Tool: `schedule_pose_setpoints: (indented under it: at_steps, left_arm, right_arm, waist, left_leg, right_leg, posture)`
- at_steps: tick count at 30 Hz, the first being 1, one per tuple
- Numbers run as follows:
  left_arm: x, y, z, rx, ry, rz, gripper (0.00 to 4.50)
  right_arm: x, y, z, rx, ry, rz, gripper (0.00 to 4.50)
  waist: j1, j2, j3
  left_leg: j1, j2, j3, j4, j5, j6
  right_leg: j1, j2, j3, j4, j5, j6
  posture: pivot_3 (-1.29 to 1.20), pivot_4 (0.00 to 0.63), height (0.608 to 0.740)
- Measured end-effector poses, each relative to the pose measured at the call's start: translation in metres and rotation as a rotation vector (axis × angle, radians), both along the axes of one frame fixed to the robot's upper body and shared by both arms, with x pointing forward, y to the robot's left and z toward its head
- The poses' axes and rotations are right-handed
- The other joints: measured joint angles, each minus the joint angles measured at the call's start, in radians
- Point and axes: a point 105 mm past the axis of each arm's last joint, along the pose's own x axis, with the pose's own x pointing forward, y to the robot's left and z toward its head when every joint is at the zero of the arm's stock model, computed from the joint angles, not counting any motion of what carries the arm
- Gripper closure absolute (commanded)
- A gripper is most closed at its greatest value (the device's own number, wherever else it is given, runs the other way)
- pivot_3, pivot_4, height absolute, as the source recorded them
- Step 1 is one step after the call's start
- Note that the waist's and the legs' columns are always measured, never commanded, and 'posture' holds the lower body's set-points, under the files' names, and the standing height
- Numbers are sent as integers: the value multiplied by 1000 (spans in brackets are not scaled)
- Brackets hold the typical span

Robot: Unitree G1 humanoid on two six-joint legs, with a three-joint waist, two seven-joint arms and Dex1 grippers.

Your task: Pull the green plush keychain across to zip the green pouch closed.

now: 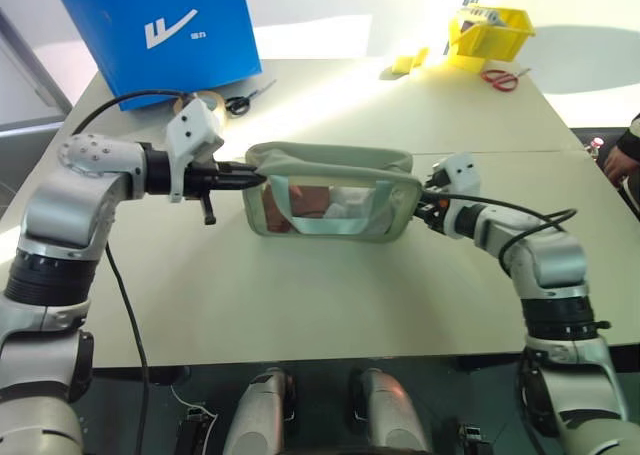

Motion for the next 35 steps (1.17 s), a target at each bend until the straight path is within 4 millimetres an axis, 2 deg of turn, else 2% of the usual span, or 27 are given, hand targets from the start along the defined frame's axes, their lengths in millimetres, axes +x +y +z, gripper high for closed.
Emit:
schedule_pose_setpoints:
  at_steps: [2,5,10,12,16,19,21,25,26,28,32,35]
  left_arm:
    - [0,0,0,-2,-1,-2,4500]
    - [1,-1,0,-5,-3,-6,4500]
    - [2,0,-1,-7,-6,-4,4500]
    - [3,0,0,-5,-8,-4,4500]
    - [4,1,0,0,-14,-2,4500]
    - [3,-1,-2,-9,-4,-13,3364]
    - [2,-2,-3,-17,21,-21,2361]
    - [0,-1,-4,-31,57,-26,308]
    - [1,0,-4,-36,66,-19,53]
    - [3,5,5,-53,69,3,53]
    - [8,26,44,-89,0,73,53]
    - [11,37,51,-104,-14,105,53]
  right_arm:
    - [0,-11,17,-38,-33,5,41]
    - [-4,-36,51,-122,-82,27,41]
    - [-27,-65,79,-228,-72,151,41]
    - [-41,-63,84,-233,-44,253,41]
    - [-64,-35,91,-203,-27,458,41]
    - [-69,-15,92,-178,-49,524,0]
    - [-70,-7,91,-162,-53,541,0]
    - [-69,-7,92,-162,-55,528,0]
    - [-69,-7,92,-163,-57,525,0]
    - [-68,-9,93,-164,-59,519,0]
    - [-69,-8,102,-159,-89,524,0]
    - [-69,-11,114,-155,-127,510,0]
  waist:
    - [1,0,0]
    - [4,0,0]
    - [3,0,0]
    - [2,0,0]
    - [1,0,0]
    - [3,0,0]
    - [6,0,0]
    - [12,0,0]
    - [12,0,0]
    - [15,0,1]
    - [18,0,1]
    - [19,0,0]
  left_leg:
    - [0,0,0,0,0,0]
    - [0,-1,0,0,0,0]
    - [0,-1,0,0,-1,1]
    - [0,0,0,0,-1,1]
    - [0,0,0,0,-1,1]
    - [0,0,0,0,-2,-2]
    - [-2,0,0,0,-2,-2]
    - [-4,-1,0,0,-2,-2]
    - [-5,-1,0,0,-2,-1]
    - [-6,-1,0,1,-1,0]
    - [-6,-1,0,1,0,0]
    - [-5,-1,0,1,-1,0]
  right_leg:
    - [0,0,0,0,0,0]
    - [0,-1,0,-1,-2,-3]
    - [0,-2,0,-2,-2,-3]
    - [0,-2,0,-1,-2,-3]
    - [0,-3,0,-1,-2,-3]
    - [0,-4,0,-1,-2,-3]
    - [-2,-5,0,-1,-2,-3]
    - [-4,-5,0,-1,-2,-3]
    - [-4,-5,0,-1,-2,-3]
    - [-5,-5,0,-1,-2,-3]
    - [-5,-4,0,-1,-2,-3]
    - [-5,-4,0,-1,-2,-3]
  posture:
    - [0,150,740]
    - [0,150,740]
    - [0,150,740]
    - [0,150,740]
    - [0,150,740]
    - [0,150,740]
    - [0,150,740]
    - [0,150,740]
    - [0,150,740]
    - [0,150,740]
    - [0,150,740]
    - [0,150,740]
